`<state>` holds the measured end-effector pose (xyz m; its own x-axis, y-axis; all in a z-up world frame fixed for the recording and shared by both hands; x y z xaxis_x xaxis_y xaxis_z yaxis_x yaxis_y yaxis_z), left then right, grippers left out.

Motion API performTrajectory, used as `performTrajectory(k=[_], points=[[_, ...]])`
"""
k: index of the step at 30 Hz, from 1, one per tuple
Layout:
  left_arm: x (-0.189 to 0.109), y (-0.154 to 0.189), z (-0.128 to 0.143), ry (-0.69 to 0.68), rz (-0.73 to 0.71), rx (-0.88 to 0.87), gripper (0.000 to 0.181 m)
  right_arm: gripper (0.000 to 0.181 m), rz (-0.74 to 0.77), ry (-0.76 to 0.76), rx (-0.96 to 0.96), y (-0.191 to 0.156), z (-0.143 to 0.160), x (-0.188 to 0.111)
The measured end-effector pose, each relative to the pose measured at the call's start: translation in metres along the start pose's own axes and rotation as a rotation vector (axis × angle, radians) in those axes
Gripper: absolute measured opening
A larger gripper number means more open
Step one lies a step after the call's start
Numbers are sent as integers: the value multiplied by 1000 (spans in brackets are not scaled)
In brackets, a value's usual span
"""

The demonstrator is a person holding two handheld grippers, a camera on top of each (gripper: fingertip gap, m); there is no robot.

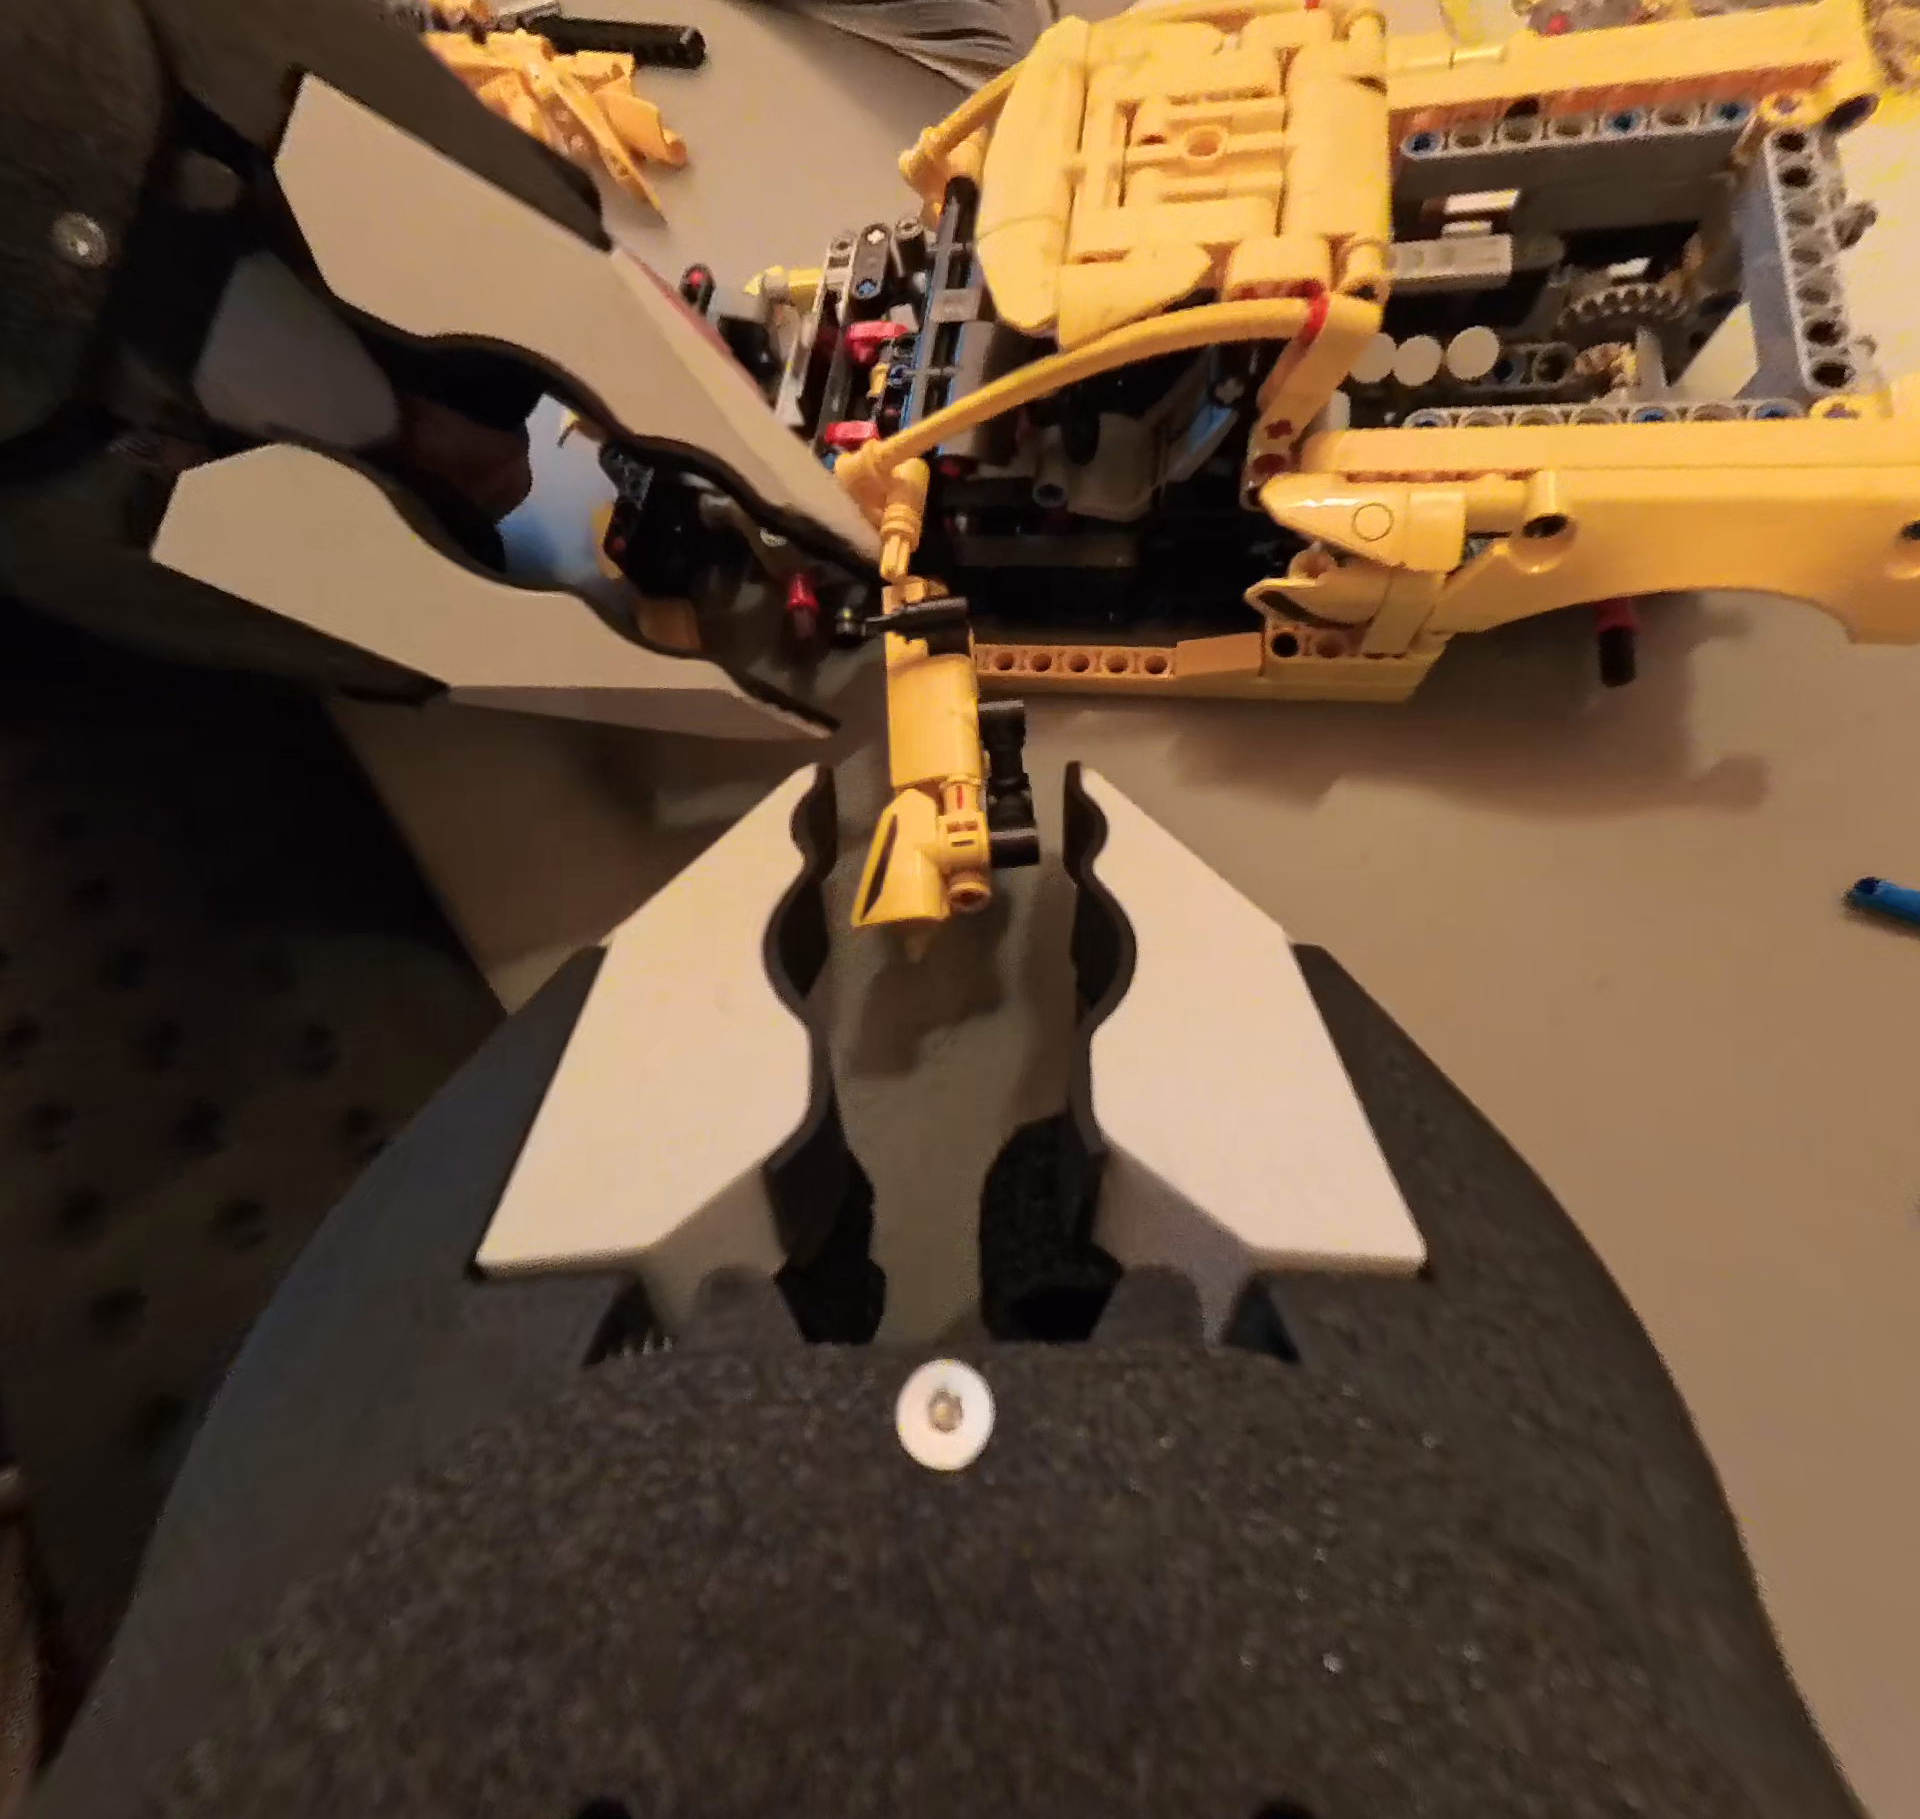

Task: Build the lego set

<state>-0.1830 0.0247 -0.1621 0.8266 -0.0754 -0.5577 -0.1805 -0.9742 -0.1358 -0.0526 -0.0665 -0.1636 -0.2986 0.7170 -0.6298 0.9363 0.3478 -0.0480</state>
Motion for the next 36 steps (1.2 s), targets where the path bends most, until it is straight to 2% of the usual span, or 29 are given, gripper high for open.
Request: performTrajectory(k=[8,11,17,24,32,34,35,36], points=[[0,-1,0,10,23,19,27,34,89,-8,-252,-7,-8,9],[-2,-2,0,-7,43,-4,28,26,71,-23,-224,-3,-11,11],[-3,-6,-2,-22,75,-167,32,25,63,-53,-158,-2,-14,11],[2,4,-4,-4,-12,-179,34,25,52,-40,-82,-1,-13,11],[1,0,-3,12,24,-203,35,24,48,-35,-53,-1,-13,12],[1,-1,-3,9,29,-192,31,25,35,-25,-45,0,-12,13],[-1,1,-2,4,92,-188,18,25,24,-16,-40,0,-12,13],[-4,-1,-2,-4,123,-185,21,25,22,-16,-37,0,-12,13]])
Point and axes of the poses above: each gripper's, where its closed fingertips meet, x out along the fingers, z out of its underside, y = z × x across the jaws, the point moved 10 cm from there along -x, back along the fingers, and after that the axes turned 9 degrees about -x, right-handed, at the moved point
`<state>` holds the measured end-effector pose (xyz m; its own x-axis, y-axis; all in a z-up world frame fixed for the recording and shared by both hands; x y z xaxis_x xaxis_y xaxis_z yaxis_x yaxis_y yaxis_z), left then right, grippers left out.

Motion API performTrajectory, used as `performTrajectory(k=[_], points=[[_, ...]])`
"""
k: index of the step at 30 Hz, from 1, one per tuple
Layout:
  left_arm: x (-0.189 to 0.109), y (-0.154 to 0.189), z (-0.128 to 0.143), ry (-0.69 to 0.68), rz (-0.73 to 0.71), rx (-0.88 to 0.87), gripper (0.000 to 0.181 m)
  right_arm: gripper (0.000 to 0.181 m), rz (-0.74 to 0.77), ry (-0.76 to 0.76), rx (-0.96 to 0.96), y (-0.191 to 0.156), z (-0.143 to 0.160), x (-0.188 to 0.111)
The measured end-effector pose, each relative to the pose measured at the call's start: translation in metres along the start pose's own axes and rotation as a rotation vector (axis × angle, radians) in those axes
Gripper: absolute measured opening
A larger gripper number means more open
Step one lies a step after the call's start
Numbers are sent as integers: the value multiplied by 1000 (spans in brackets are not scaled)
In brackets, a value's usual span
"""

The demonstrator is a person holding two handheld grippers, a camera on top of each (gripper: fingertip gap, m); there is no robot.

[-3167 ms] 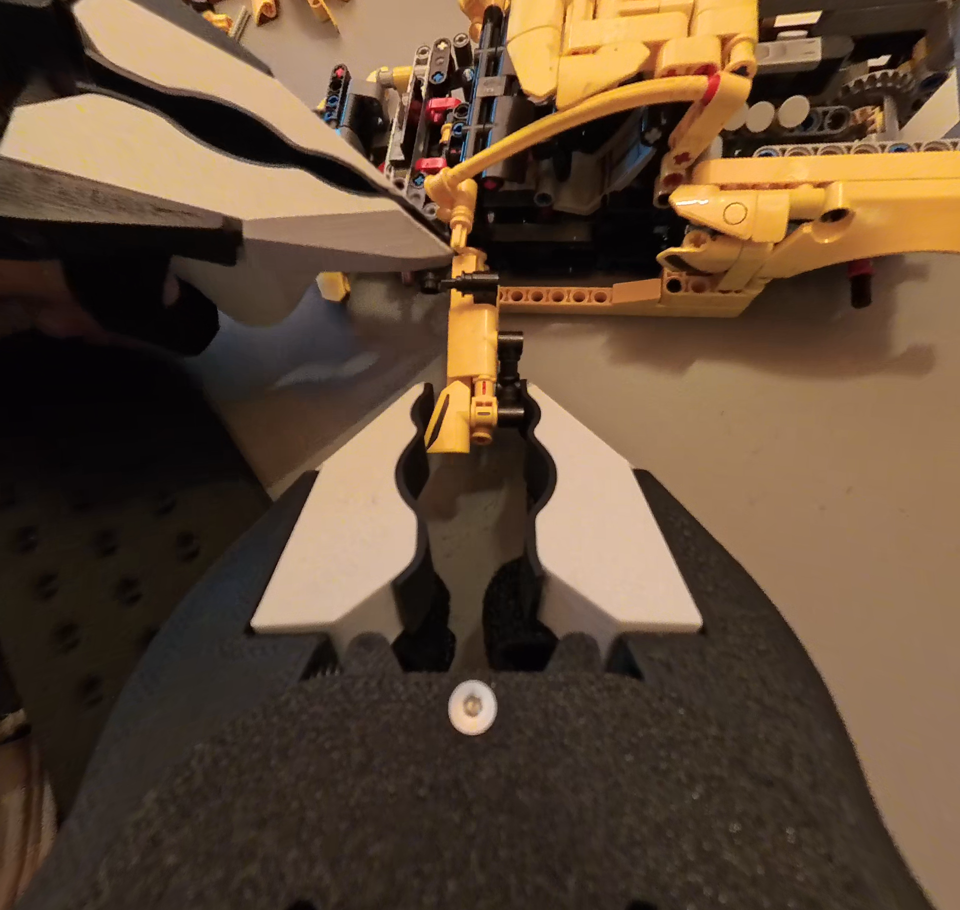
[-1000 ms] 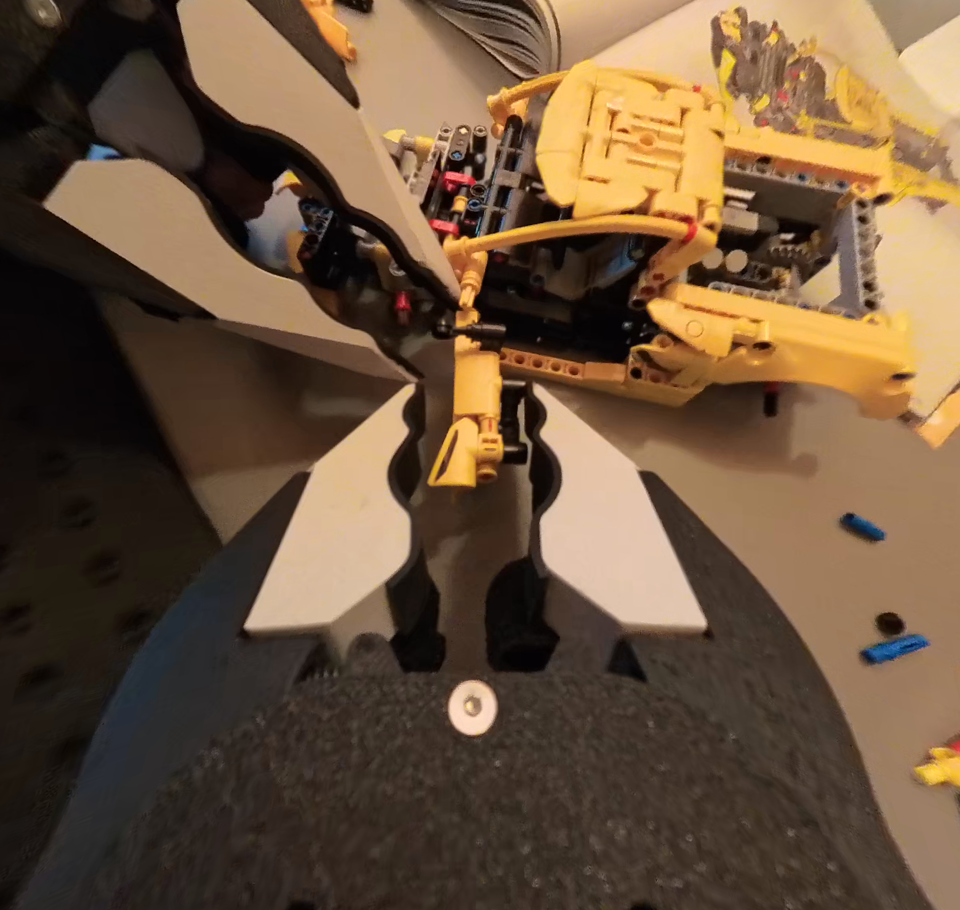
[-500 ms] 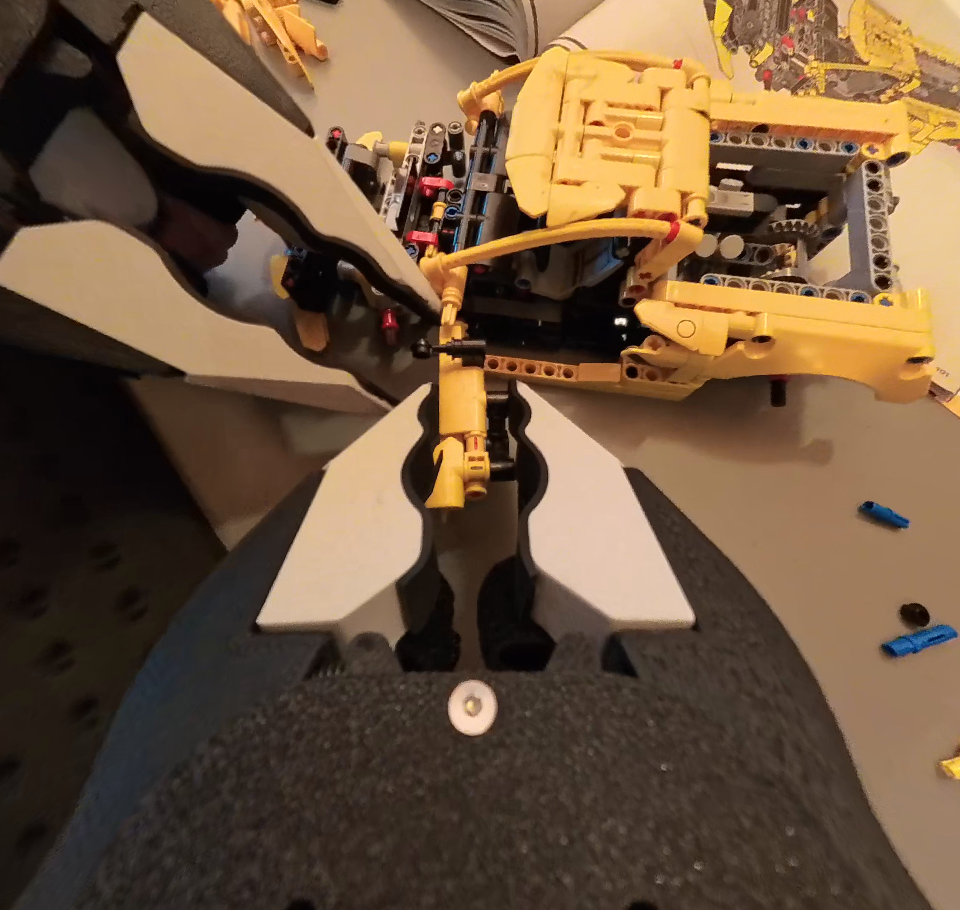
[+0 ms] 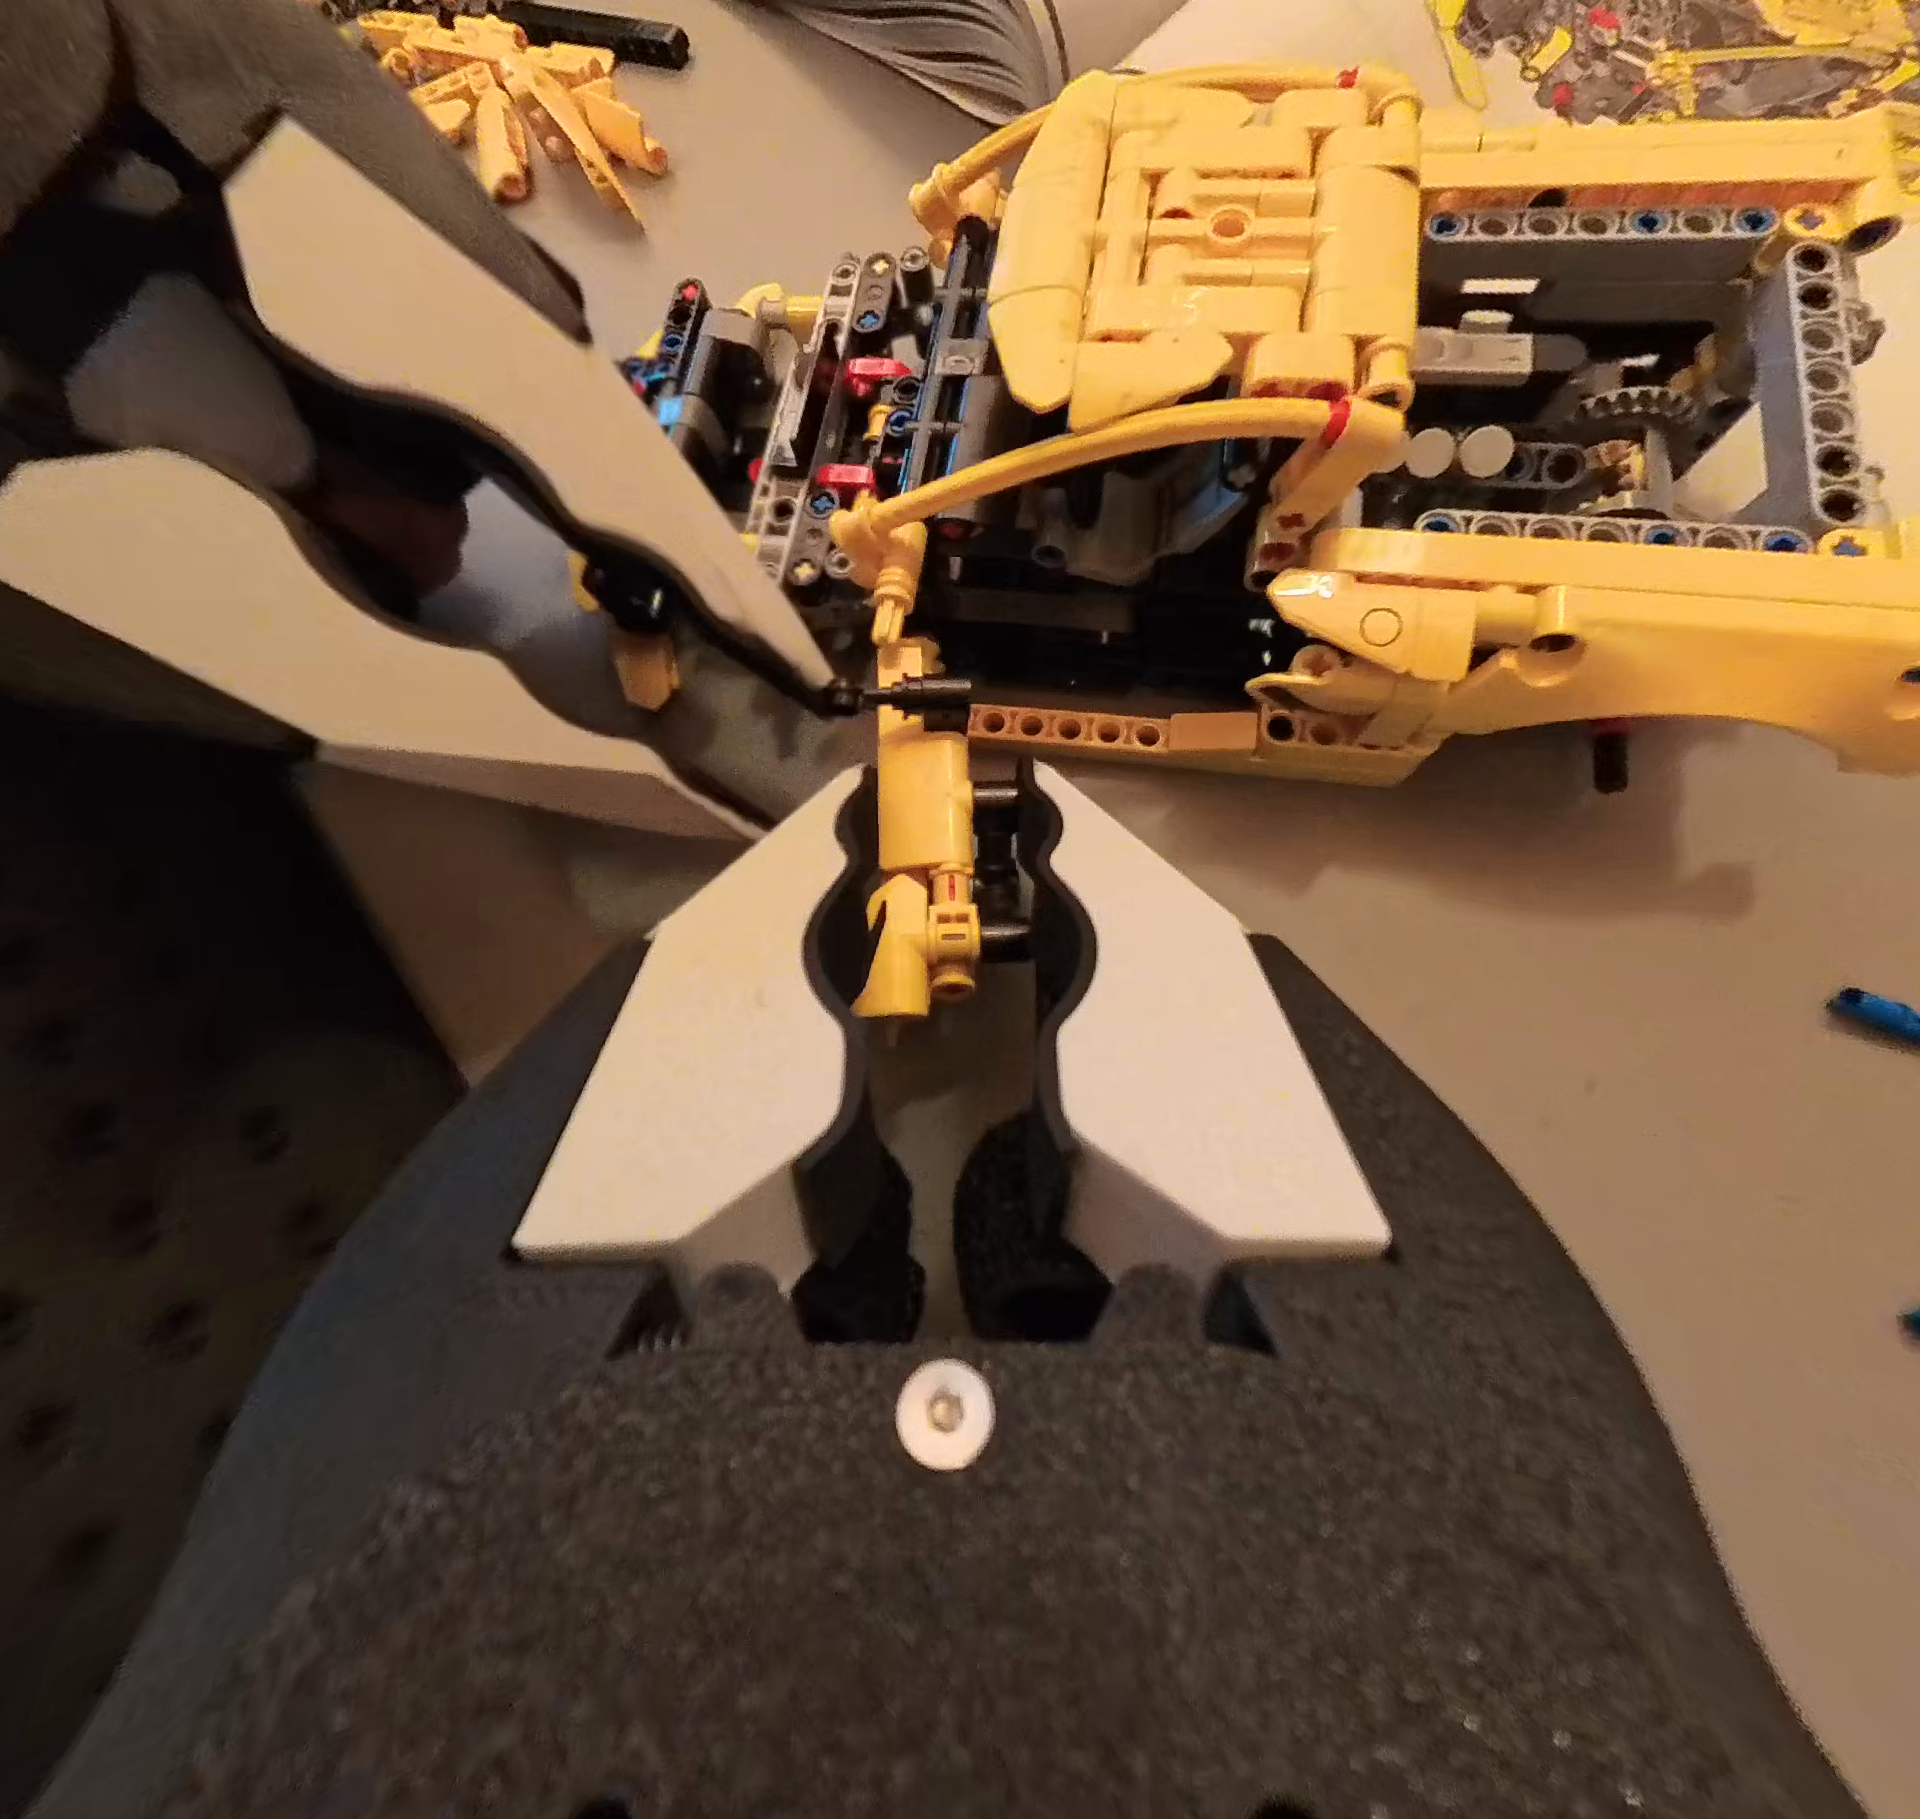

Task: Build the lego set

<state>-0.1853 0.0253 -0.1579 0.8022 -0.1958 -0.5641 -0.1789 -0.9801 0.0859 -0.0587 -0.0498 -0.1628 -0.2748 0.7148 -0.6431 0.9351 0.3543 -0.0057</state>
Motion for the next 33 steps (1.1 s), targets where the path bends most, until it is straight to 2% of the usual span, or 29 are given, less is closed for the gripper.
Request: performTrajectory(k=[2,5,11,13,16,24,30,33], points=[[-12,-10,-3,23,-27,-7,32,25,13,0,-11,-1,0,0],[-22,-26,-5,83,-2,-88,33,25,21,-4,10,-2,-1,0],[-10,-29,0,12,-115,-43,32,25,61,-12,7,-7,-1,0],[-6,-27,0,5,-158,-17,20,25,61,-12,12,-8,-1,0],[-4,-28,-1,22,-180,-26,15,25,70,-13,18,-8,-2,0],[-3,-28,-2,13,-191,-3,14,25,92,-1,78,-10,-7,1],[-4,-32,0,15,-146,-112,7,25,143,-39,99,-17,-5,5],[-4,-31,1,18,-164,-78,7,25,128,-33,116,-16,-5,5]])
Point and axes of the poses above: each gripper's, where its closed fingertips meet, x out along the fingers, z out of its underside, y = z × x across the jaws, the point moved 10 cm from there along -x, back along the fingers, and after that the axes turned 9 degrees about -x, right-handed, at the moved point
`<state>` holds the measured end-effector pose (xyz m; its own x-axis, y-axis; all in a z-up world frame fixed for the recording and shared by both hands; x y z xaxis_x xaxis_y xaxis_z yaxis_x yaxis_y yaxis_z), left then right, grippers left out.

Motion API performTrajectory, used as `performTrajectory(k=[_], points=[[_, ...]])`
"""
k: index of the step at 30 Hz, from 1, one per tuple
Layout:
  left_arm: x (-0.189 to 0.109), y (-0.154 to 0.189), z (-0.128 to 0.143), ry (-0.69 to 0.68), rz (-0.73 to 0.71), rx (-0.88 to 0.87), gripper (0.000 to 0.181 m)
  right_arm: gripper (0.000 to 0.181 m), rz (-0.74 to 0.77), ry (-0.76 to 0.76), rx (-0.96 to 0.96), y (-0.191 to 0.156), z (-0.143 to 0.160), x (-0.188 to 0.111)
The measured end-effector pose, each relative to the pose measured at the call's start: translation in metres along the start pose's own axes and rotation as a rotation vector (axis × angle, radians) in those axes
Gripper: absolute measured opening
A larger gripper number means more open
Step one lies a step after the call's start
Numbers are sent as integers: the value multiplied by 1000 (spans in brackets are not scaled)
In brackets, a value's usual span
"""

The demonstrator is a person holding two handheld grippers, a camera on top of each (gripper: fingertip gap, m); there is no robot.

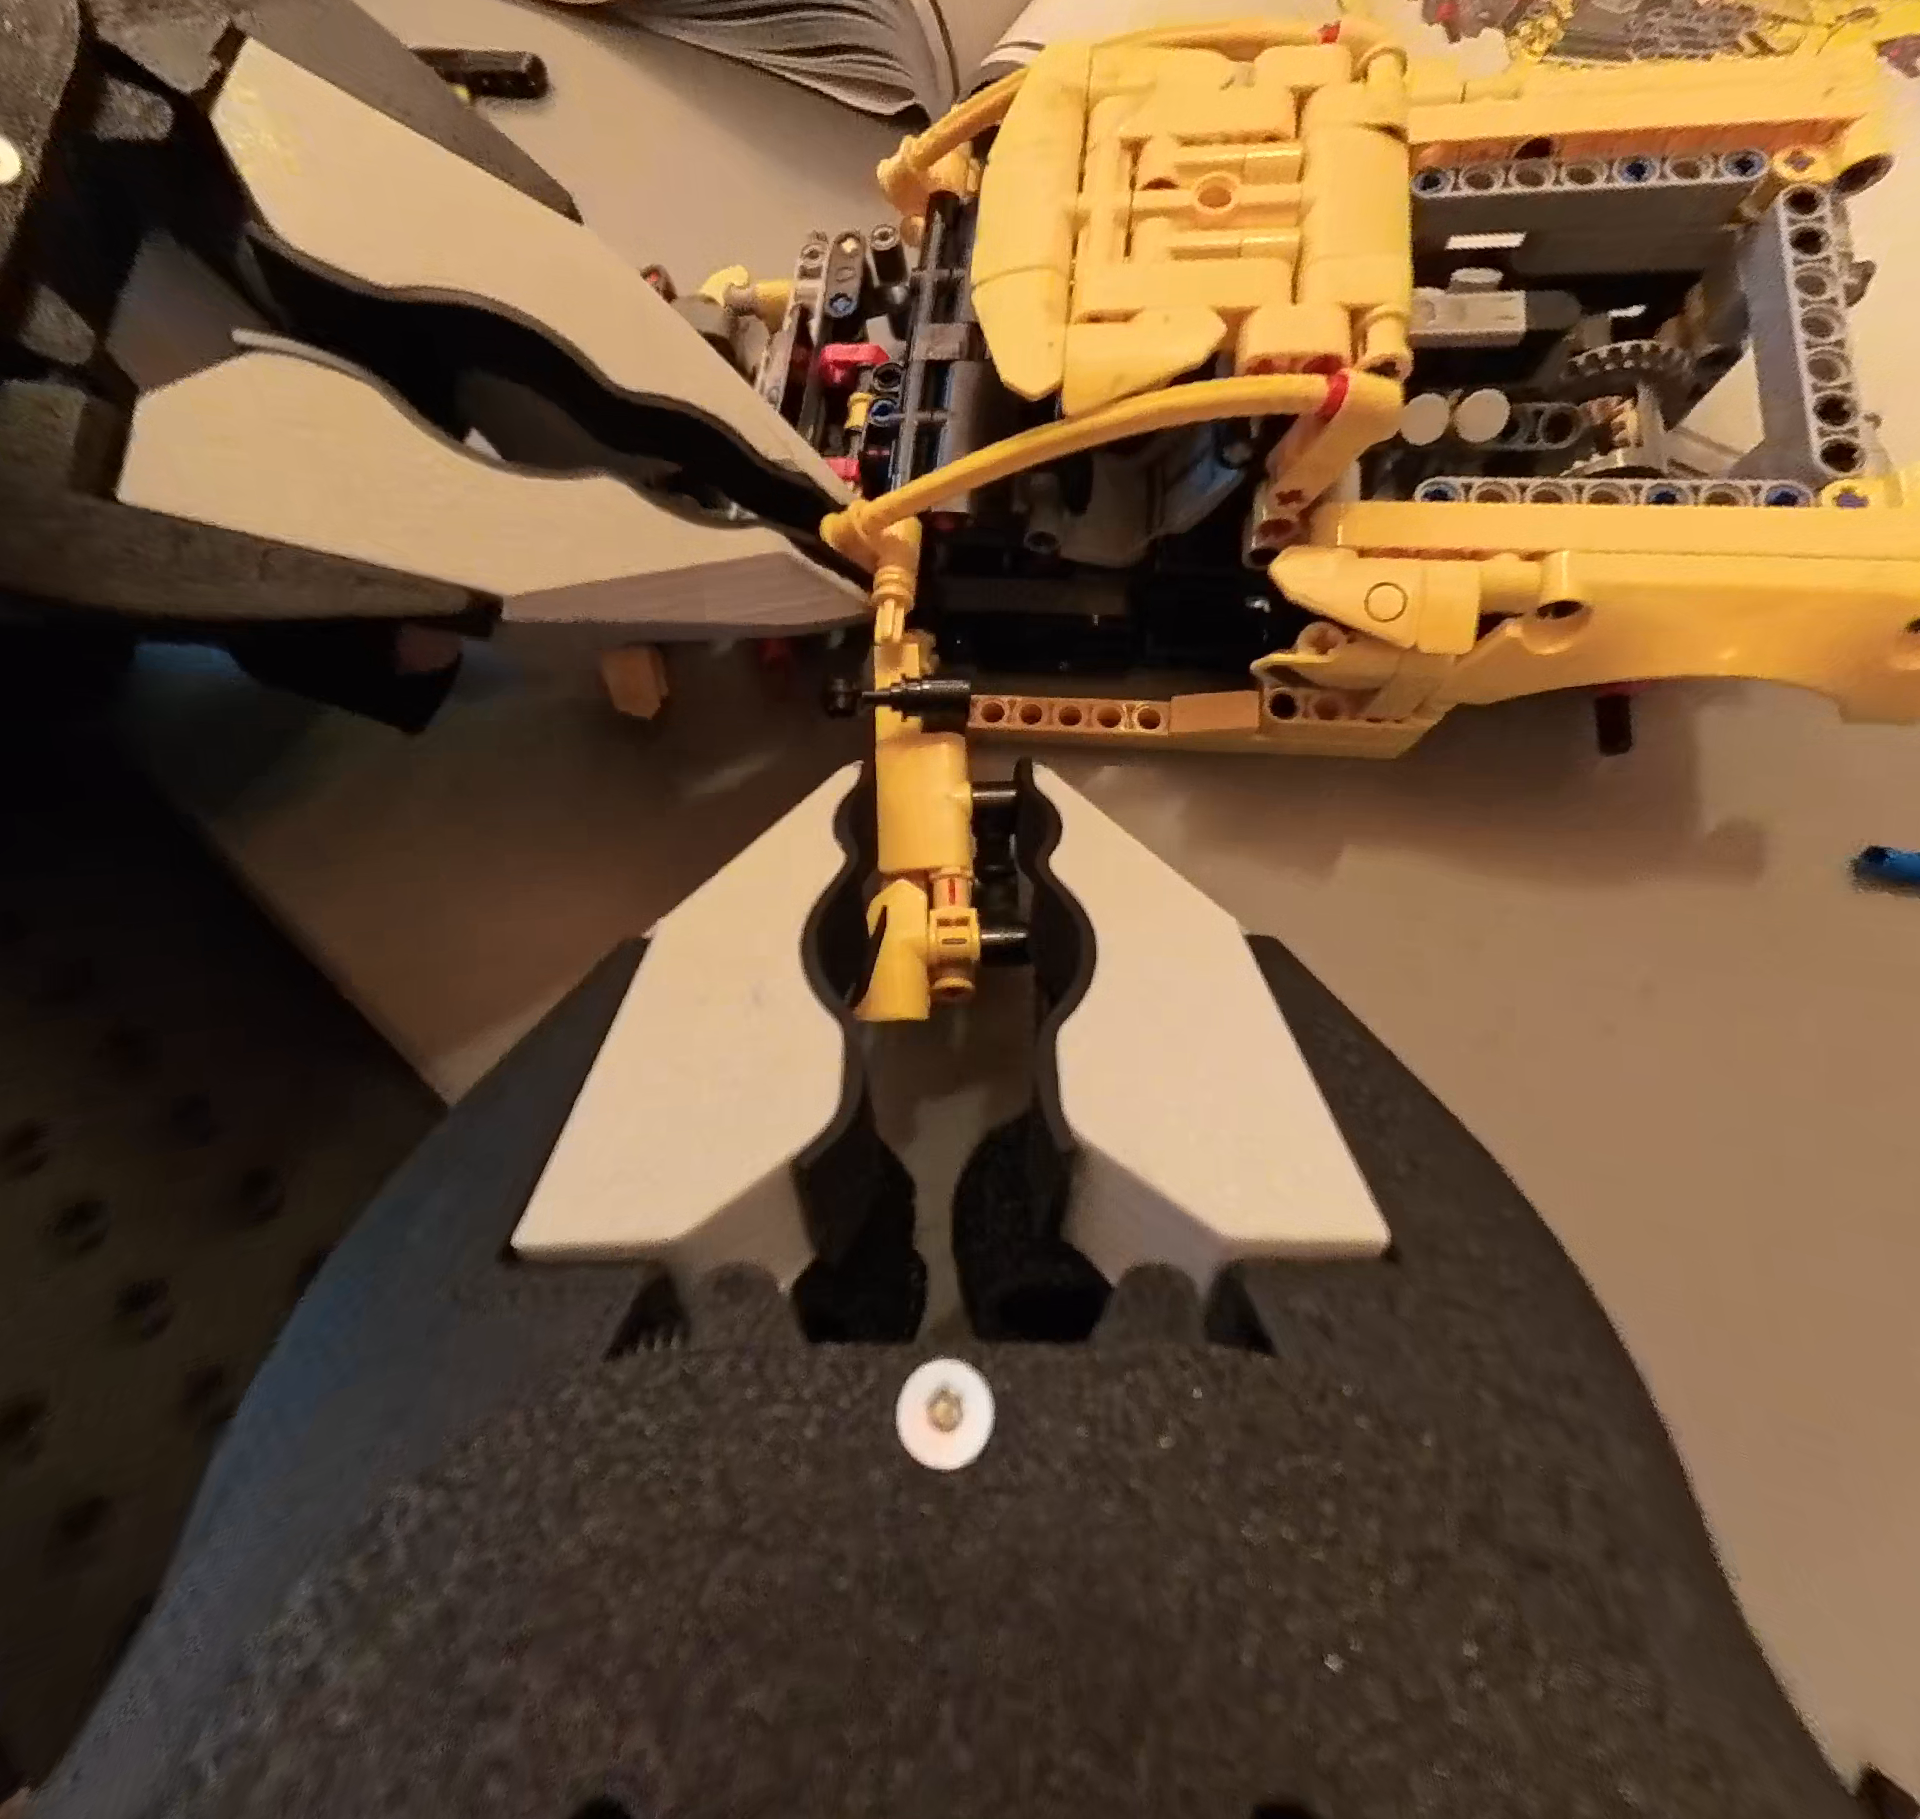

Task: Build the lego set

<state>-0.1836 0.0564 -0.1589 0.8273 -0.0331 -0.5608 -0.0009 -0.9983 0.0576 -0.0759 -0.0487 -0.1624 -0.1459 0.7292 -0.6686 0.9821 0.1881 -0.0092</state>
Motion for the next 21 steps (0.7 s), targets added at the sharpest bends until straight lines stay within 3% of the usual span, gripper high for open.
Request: performTrajectory(k=[21], points=[[1,-1,-2,-10,22,9,7,24,0,14,-7,2,-6,2]])
Point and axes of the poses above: each gripper's, where its closed fingertips meet, x out along the fingers, z out of its underside, y = z × x across the jaws, the point moved 10 cm from there along -x, back along the fingers, and after that the axes turned 9 degrees about -x, right-handed, at the moved point
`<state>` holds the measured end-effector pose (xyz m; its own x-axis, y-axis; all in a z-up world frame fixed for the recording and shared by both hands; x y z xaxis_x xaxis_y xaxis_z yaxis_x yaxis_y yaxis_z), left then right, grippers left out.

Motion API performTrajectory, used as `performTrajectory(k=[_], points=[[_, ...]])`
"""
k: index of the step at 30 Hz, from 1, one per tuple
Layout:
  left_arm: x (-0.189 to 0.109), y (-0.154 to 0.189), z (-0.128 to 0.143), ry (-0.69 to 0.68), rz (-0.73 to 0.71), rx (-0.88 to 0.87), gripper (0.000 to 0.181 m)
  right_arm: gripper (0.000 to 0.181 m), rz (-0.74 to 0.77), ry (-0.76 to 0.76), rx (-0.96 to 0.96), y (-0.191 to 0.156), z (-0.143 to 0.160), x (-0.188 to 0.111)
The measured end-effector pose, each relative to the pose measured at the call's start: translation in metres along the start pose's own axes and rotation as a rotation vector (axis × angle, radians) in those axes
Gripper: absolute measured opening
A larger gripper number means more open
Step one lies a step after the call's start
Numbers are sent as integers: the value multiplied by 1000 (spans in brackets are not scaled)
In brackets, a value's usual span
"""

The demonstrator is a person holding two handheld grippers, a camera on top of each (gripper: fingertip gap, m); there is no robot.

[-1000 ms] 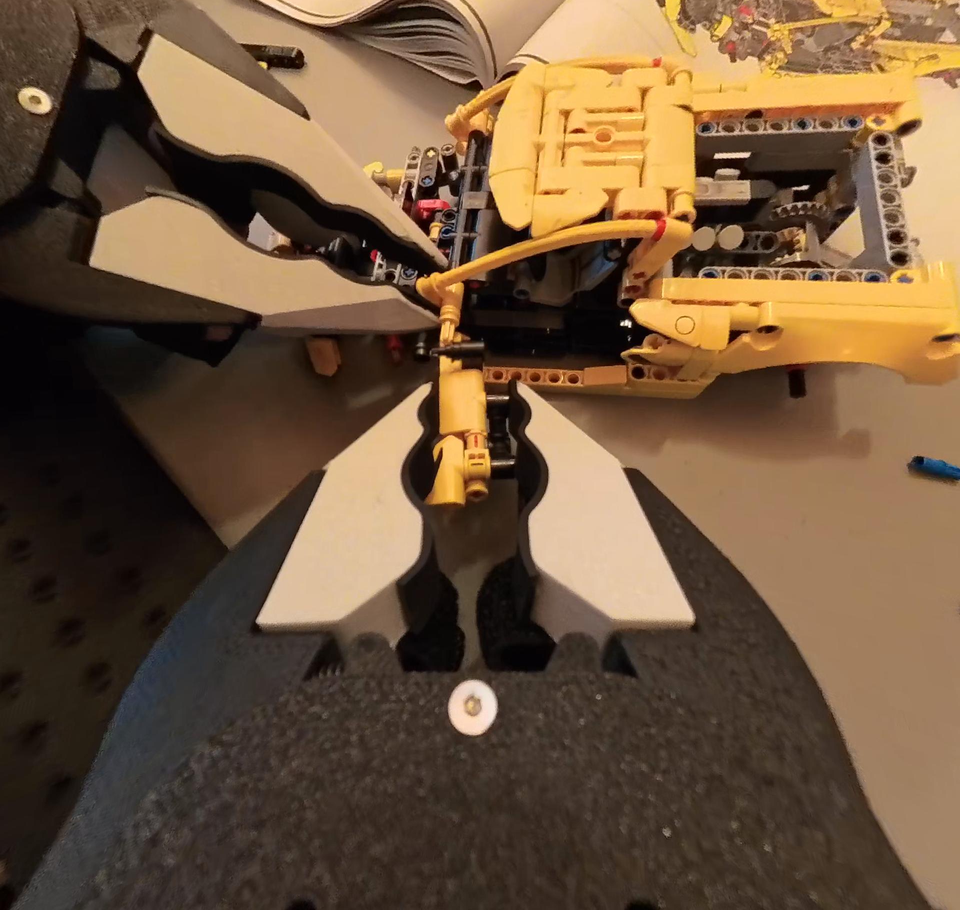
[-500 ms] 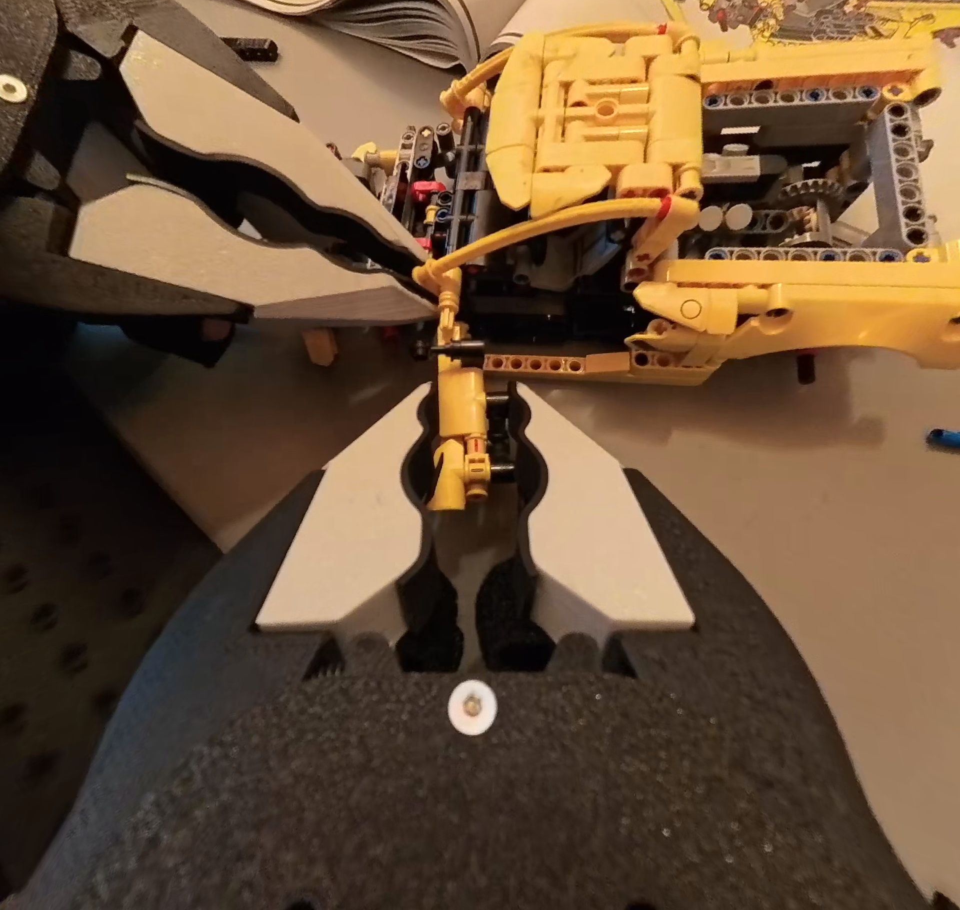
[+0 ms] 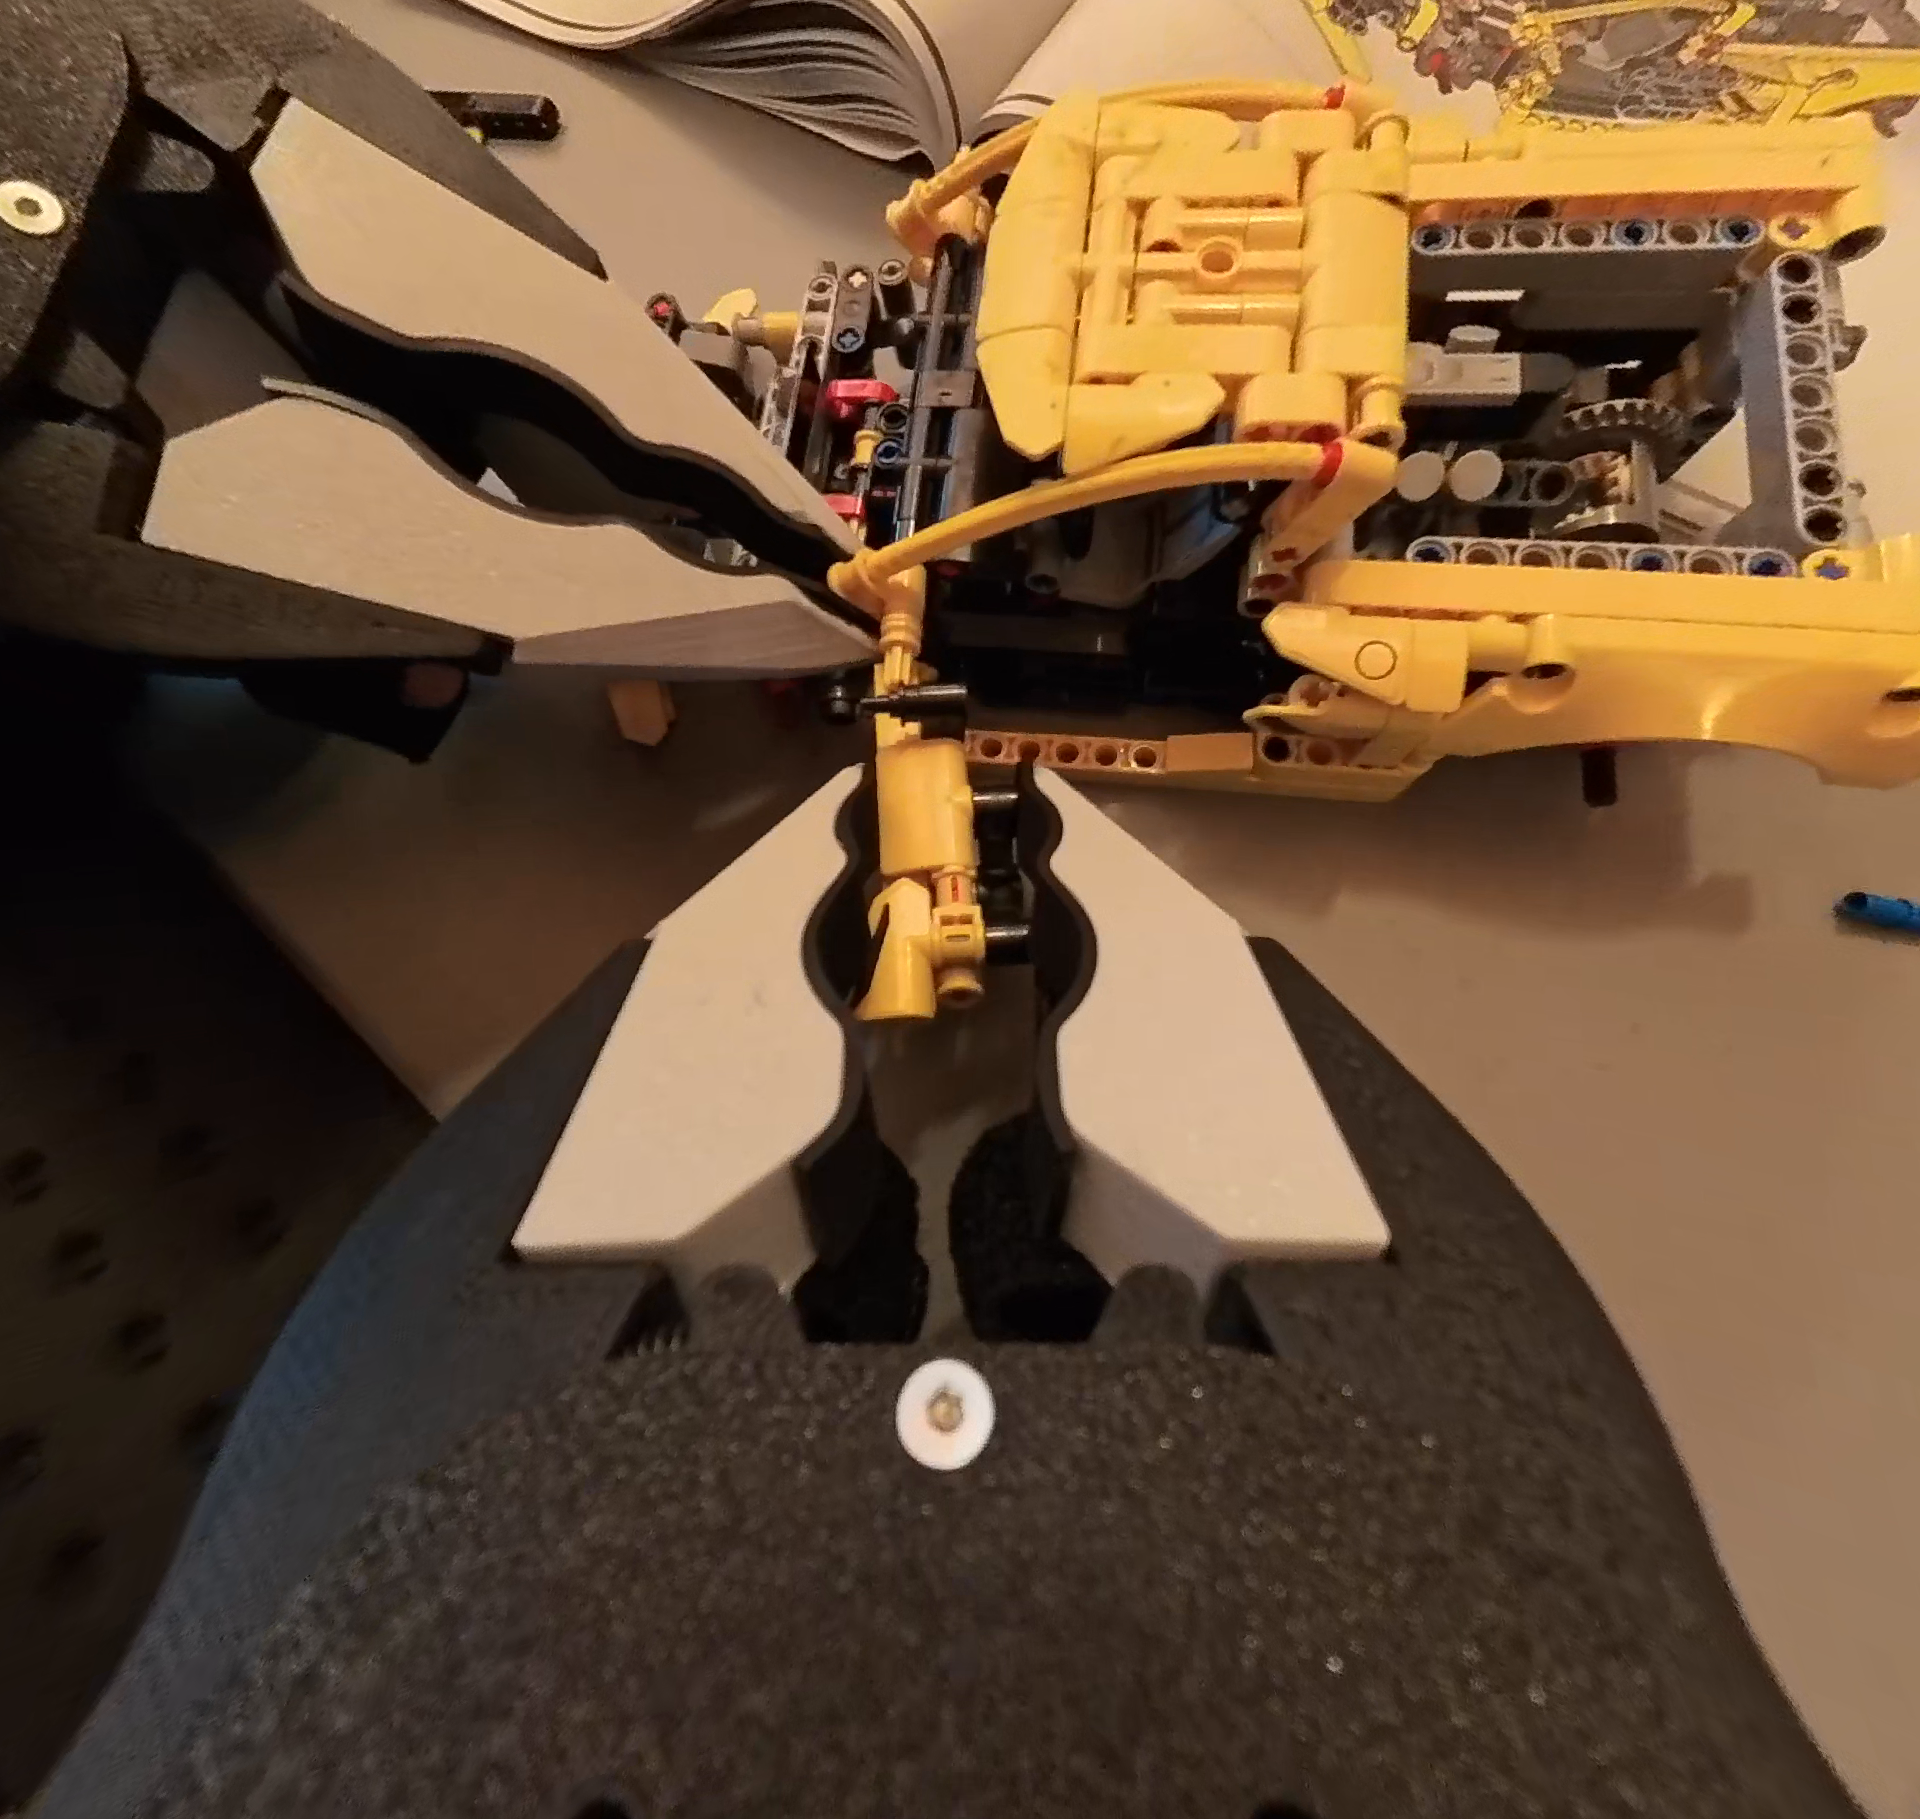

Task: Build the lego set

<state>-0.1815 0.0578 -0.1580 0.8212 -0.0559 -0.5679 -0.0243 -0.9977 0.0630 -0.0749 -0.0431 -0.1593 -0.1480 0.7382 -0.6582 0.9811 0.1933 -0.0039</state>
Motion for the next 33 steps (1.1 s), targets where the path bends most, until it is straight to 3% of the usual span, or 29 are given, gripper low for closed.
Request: performTrajectory(k=[7,9,14,19,27,33], points=[[-6,-6,0,-30,35,-71,7,25,-111,9,80,8,7,2],[-14,-2,4,-20,33,-101,22,25,-124,8,81,10,7,2],[-20,28,6,61,45,-114,36,25,-145,16,92,11,8,2],[-2,35,9,-13,-12,-94,49,25,-151,17,88,11,8,2],[0,36,6,57,51,-91,49,25,-161,16,92,12,9,2],[-4,35,7,50,5,-75,49,25,-181,17,104,13,9,3]])
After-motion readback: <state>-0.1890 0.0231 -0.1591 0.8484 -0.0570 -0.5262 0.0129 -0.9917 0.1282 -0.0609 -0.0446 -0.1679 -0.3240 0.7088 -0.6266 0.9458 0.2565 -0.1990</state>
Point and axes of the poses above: each gripper's, where its closed fingertips meet, x out along the fingers, z out of its underside, y = z × x across the jaws, the point moved 10 cm from there along -x, back along the fingers, and after that the axes turned 9 degrees about -x, right-handed, at the moved point
